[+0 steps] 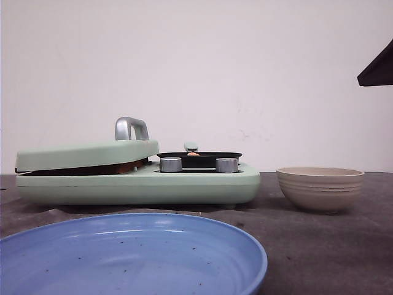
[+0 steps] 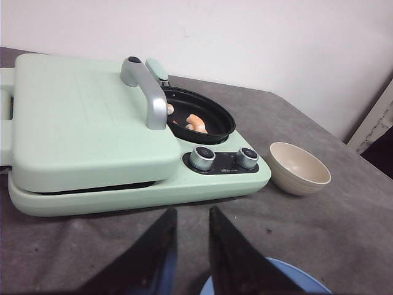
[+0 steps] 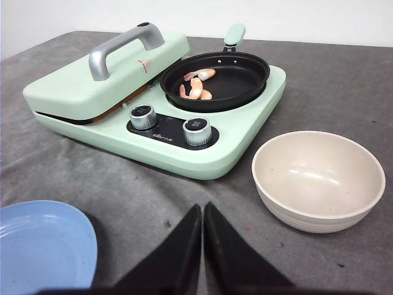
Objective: Make breakfast with bread and shrimp
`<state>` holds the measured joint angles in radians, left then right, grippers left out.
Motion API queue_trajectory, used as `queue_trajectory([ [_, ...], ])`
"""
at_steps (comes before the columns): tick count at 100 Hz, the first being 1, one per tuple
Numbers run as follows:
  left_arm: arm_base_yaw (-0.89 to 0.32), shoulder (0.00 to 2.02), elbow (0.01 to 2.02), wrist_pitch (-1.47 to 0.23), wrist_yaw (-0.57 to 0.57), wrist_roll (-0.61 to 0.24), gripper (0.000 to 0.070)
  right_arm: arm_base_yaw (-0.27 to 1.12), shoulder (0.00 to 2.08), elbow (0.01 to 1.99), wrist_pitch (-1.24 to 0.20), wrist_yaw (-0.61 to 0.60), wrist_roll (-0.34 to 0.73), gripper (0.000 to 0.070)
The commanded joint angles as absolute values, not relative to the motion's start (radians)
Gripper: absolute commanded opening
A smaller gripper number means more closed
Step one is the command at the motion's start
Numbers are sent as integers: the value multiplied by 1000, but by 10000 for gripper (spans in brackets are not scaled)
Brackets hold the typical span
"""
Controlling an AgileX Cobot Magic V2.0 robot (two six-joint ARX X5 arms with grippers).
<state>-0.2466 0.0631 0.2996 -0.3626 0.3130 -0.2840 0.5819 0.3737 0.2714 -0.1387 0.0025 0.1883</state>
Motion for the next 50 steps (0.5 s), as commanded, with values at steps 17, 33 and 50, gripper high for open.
queue_trajectory([
  [17, -250, 61, 310, -351, 311, -293, 46, 590, 376, 271, -101, 4, 194, 0],
  [33, -250, 61, 310, -351, 311, -293, 45, 590, 376, 271, -101, 4, 194, 0],
  [50, -248, 61, 309, -371, 286, -289, 41, 590, 376, 271, -101, 4, 194, 0],
])
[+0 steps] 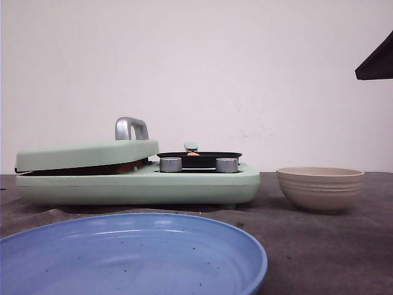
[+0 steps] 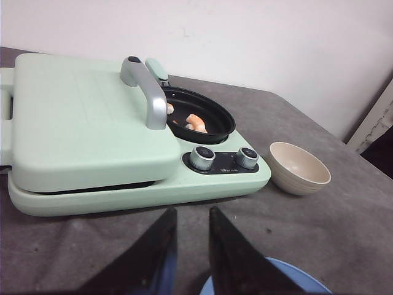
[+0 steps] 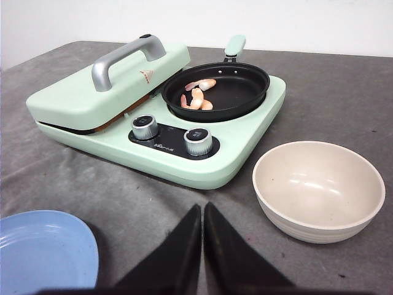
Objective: Make breakfast with bread and shrimp
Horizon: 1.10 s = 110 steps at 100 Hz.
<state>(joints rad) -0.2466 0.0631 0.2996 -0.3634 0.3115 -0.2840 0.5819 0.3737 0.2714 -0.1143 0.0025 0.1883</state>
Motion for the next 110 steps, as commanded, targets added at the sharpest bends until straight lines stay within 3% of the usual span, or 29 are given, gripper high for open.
queue_trajectory([
  [1, -247, 60, 309, -379, 277, -289, 39, 590, 376, 271, -101, 4, 194, 0],
  [11, -221, 23, 283, -390, 179, -269, 39, 590, 376, 271, -102, 4, 195, 0],
  [26, -134, 3, 183, -171, 46, -7, 39, 590, 376, 271, -106, 4, 194, 0],
  [36, -58, 3, 127, -99, 53, 79, 39, 590, 375, 271, -97, 4, 194, 0],
  [51, 43, 3, 11, -10, 109, 81, 39, 590, 375, 271, -97, 4, 194, 0],
  [59, 68, 3, 14, -102, 115, 74, 39, 590, 375, 271, -97, 4, 195, 0],
  [68, 76, 3, 14, -189, 116, 70, 39, 590, 376, 271, -97, 4, 195, 0],
  [110, 75, 5, 14, -183, 121, 59, 39, 590, 376, 271, -97, 4, 195, 0],
])
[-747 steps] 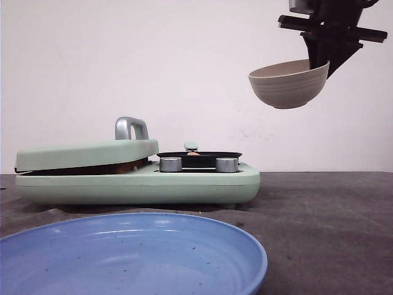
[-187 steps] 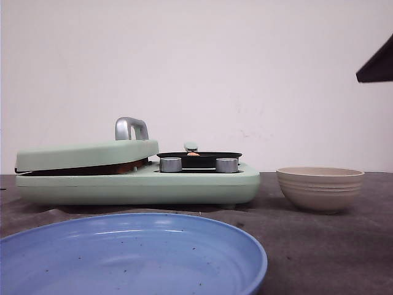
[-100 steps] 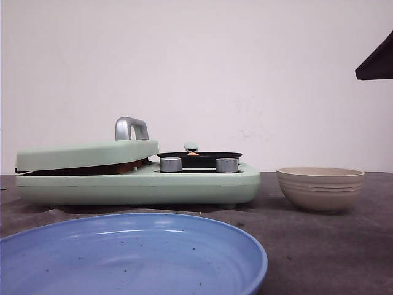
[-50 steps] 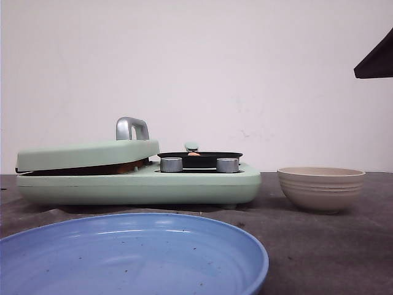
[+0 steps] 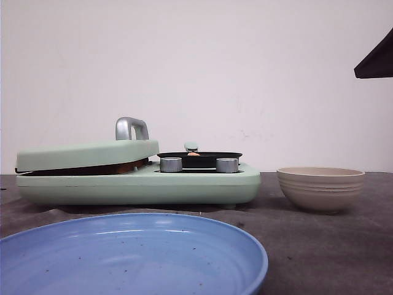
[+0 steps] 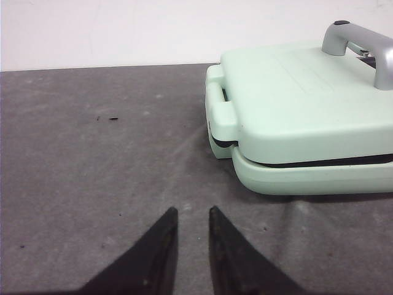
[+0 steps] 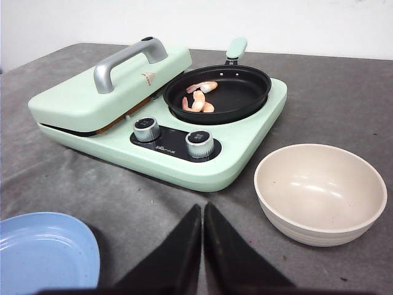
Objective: Make breakfast with bread and shrimp
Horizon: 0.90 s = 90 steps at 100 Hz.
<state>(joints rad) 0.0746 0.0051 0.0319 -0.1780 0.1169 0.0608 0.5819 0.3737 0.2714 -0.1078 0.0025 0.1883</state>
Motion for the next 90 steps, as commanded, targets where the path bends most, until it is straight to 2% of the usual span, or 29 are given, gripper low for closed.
queue_trajectory([
  [1, 75, 5, 14, -183, 121, 59, 39, 590, 376, 271, -97, 4, 195, 0],
  [50, 75, 5, 14, -183, 121, 59, 39, 590, 371, 271, -97, 5, 187, 0],
  [59, 75, 5, 14, -183, 120, 59, 39, 563, 350, 267, -97, 39, 117, 0],
  [73, 76, 5, 14, -183, 120, 59, 39, 424, 295, 232, -96, 79, -72, 0],
  [90, 76, 5, 14, -183, 120, 59, 39, 250, 219, 146, -95, 78, -125, 0],
])
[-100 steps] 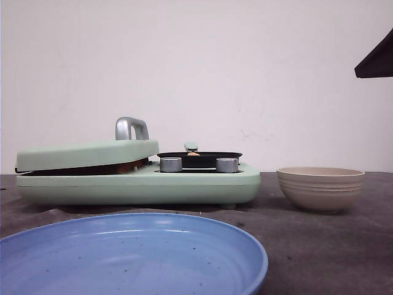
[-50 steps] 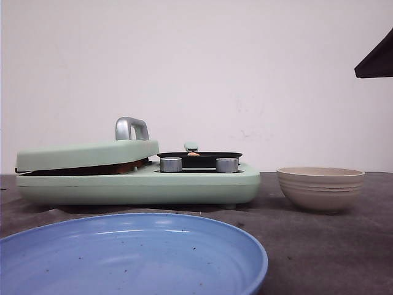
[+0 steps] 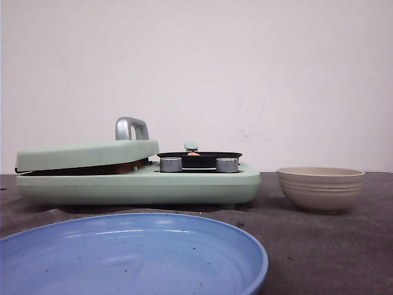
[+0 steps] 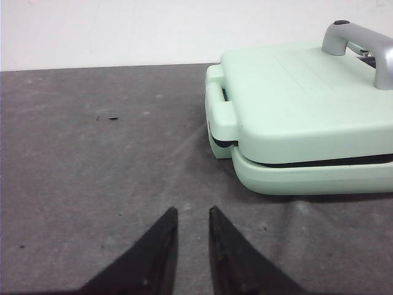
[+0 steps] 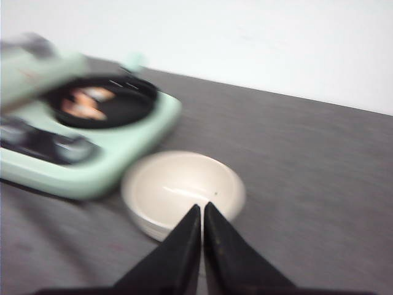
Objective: Make breakfast with bread and shrimp
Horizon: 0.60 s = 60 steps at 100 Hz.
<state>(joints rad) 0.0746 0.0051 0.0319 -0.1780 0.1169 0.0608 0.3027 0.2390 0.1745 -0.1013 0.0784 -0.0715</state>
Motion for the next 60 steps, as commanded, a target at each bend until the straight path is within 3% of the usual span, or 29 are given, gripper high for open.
queue_trajectory([
  [1, 76, 5, 14, -183, 120, 59, 39, 239, 213, 139, -95, 78, -125, 0],
  [18, 76, 5, 14, -183, 120, 59, 39, 99, 65, 10, -68, 19, -142, 0],
  [24, 75, 5, 14, -183, 120, 59, 39, 60, -5, 12, -170, -28, -147, 0],
  [31, 76, 6, 15, -183, 120, 59, 39, 21, 4, 12, -184, -53, -142, 0],
  [60, 76, 4, 16, -187, 120, 59, 39, 27, 4, 12, -186, -73, -126, 0],
])
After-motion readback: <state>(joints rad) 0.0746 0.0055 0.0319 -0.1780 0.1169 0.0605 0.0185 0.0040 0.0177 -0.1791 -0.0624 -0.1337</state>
